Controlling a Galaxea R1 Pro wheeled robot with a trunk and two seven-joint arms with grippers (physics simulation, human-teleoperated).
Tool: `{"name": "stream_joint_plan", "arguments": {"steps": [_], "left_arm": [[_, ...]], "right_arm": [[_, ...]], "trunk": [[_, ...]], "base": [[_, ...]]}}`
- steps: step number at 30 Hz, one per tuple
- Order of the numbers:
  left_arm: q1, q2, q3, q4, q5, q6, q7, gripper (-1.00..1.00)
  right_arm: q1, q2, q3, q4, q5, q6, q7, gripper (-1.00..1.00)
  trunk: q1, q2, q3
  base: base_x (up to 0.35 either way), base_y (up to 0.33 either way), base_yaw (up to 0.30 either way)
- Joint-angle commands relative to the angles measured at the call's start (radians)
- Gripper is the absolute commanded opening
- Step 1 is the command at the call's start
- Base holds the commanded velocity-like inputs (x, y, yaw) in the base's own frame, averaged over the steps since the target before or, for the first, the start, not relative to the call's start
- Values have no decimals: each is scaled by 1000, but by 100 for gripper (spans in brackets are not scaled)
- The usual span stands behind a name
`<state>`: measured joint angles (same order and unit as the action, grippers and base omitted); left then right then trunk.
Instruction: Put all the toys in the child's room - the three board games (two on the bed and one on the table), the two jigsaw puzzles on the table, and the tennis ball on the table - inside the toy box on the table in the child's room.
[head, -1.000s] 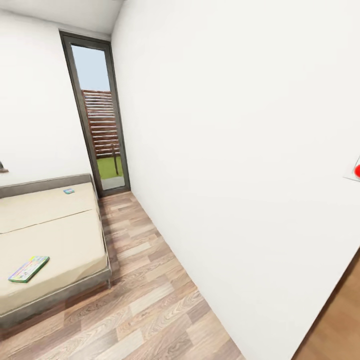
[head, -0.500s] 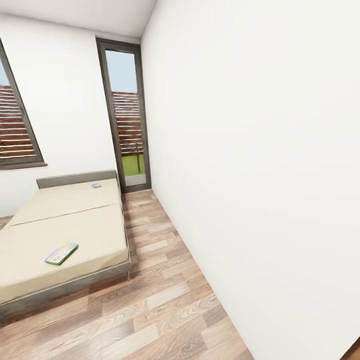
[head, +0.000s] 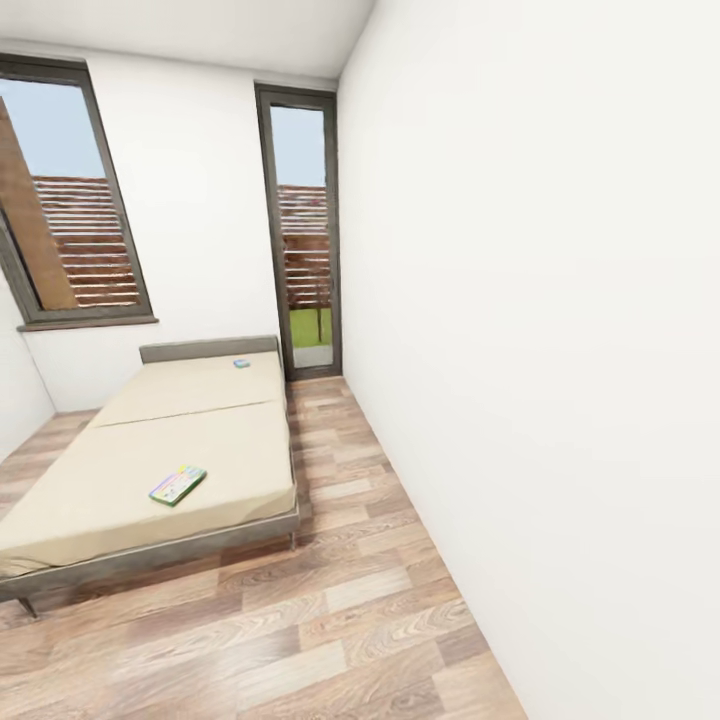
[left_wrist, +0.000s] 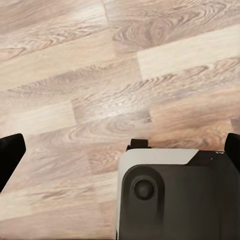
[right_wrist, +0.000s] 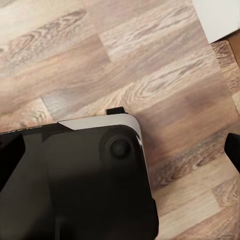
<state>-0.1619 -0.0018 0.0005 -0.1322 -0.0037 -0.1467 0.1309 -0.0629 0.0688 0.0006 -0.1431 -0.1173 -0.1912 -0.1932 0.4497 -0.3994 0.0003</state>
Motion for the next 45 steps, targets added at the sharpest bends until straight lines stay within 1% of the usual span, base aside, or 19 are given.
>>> {"name": "stream_joint_plan", "arguments": {"steps": [1,5,11,15,45], "left_arm": [[-1,0,0,1,-1,-4,3,100],[-1,-1,-2,2,-2,-5,3,100],[-1,0,-2,4,-1,-39,3,100],[-1,0,-2,5,-1,-47,3,100],[-1,-1,-2,5,-1,-50,3,100]], "right_arm": [[0,0,1,0,-10,-5,0,100],[0,0,1,0,-10,-5,0,100],[0,0,1,0,-10,-5,0,100],[0,0,1,0,-10,-5,0,100],[0,0,1,0,-10,-5,0,100]], "trunk": [[0,-1,0],[0,-1,0],[0,-1,0],[0,-1,0],[0,-1,0]], "base": [[0,0,293],[0,0,293],[0,0,293],[0,0,293],[0,0,293]]}}
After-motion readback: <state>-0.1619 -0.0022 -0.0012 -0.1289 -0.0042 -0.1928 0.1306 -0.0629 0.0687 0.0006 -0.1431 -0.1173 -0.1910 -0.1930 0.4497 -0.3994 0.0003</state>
